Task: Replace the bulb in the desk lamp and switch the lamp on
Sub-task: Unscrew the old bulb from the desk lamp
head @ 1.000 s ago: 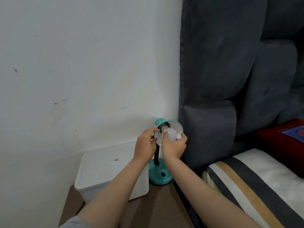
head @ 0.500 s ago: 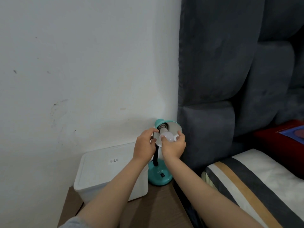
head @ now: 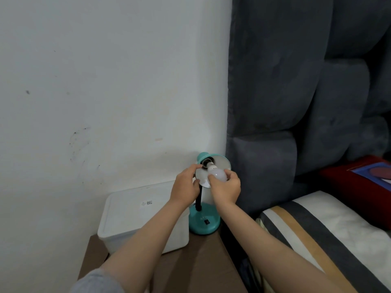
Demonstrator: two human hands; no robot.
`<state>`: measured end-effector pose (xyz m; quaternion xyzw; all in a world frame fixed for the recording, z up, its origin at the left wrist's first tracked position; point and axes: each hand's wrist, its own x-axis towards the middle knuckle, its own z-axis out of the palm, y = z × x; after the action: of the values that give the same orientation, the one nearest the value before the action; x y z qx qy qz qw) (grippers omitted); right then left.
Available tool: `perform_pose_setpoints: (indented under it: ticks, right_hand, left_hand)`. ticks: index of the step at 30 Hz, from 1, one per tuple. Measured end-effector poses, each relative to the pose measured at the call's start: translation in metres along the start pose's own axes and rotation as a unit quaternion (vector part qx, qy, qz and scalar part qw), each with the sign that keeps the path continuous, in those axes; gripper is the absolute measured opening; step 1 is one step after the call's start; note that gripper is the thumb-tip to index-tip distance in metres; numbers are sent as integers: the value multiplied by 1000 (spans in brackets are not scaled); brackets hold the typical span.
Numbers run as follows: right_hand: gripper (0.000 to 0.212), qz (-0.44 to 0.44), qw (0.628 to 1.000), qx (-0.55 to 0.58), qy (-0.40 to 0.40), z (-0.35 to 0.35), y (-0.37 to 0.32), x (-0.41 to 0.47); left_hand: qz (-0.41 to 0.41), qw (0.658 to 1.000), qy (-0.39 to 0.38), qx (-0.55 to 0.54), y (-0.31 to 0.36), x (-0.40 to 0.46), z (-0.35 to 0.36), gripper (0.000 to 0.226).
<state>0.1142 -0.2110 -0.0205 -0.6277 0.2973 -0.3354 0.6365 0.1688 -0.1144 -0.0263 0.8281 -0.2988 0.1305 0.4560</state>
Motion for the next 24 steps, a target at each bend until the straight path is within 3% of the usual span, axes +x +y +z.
perform_pose_setpoints:
  ticks: [11, 17, 24]
  right_hand:
    - [49, 8, 999, -26, -17, -19, 18, -80]
    - [47, 2, 992, -101, -75, -13, 68, -134]
    - [38, 106, 964, -207, -131, 11, 149, -172]
  left_hand:
    - [-28, 998, 30, 55, -7, -100, -60, 41]
    - [-132, 987, 40, 79, -52, -178, -96, 38]
    - [-207, 969, 38, 126, -85, -219, -108, 36]
